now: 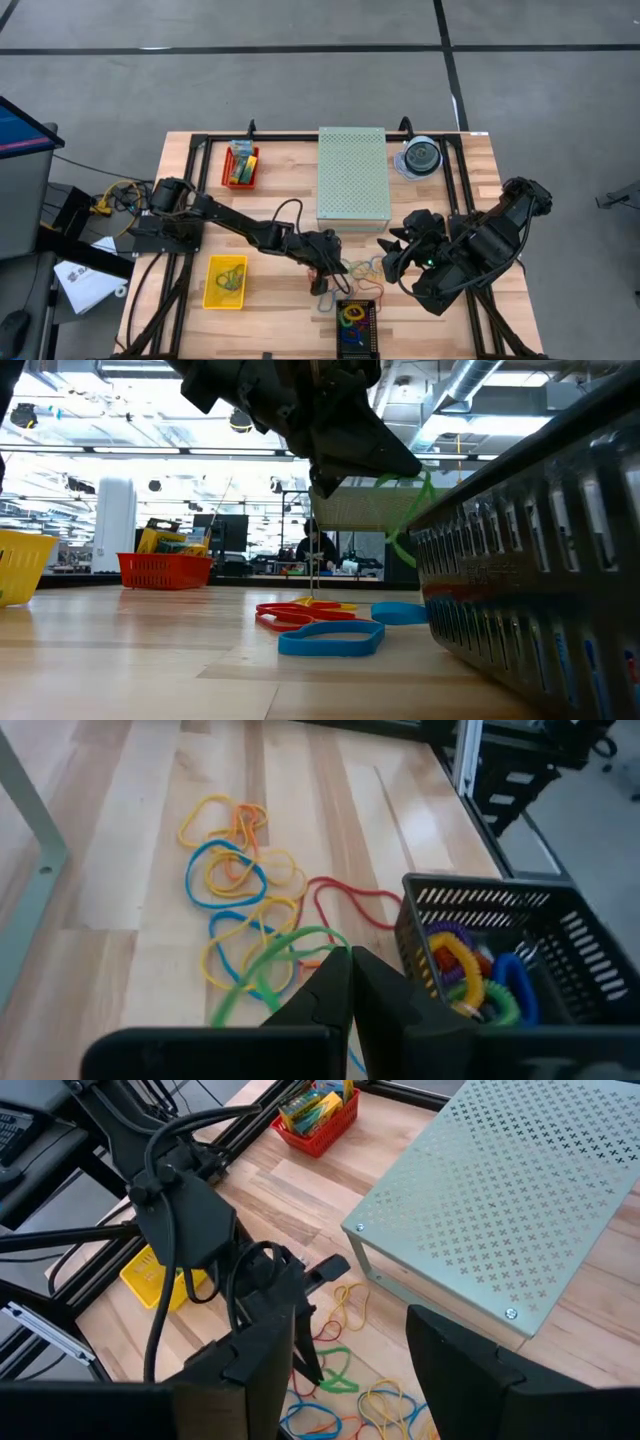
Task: Pick & Place Office Desk Supplies
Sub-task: Put the green rubber band into the yellow bin
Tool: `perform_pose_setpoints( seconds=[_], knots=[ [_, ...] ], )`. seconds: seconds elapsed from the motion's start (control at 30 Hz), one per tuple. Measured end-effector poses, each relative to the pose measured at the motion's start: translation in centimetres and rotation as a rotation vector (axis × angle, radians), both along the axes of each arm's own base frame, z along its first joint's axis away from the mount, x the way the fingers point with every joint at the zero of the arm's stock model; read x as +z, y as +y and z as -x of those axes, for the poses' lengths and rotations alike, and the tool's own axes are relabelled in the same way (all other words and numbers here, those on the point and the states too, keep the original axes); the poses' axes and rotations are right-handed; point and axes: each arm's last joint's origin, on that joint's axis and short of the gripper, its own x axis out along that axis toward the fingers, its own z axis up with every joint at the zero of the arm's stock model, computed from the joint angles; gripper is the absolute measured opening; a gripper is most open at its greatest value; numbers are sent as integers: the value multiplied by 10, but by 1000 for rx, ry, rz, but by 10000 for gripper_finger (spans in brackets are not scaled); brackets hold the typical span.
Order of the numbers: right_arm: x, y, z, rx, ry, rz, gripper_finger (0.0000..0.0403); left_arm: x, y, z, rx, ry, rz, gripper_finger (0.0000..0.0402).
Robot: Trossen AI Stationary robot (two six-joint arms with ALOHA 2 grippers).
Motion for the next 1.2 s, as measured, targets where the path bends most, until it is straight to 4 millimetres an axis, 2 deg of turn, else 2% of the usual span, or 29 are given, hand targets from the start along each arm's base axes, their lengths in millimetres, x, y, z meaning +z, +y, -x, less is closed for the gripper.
perform_pose_setpoints(
  seconds=[0.1, 0.23, 0.37, 1.2],
  knots=[
    [0, 0, 0, 2, 1, 2, 191, 2, 0, -1, 13, -12, 28, 2],
    [0, 0, 0, 4, 3, 4, 191, -4, -1, 2, 21, 36, -18, 1],
    [0, 0, 0, 6, 4, 6, 191, 3, -5, 0, 10, -24, 30, 1],
    [0, 0, 1, 8, 11, 16, 191, 6, -6, -2, 42, -54, 77, 2]
  ],
)
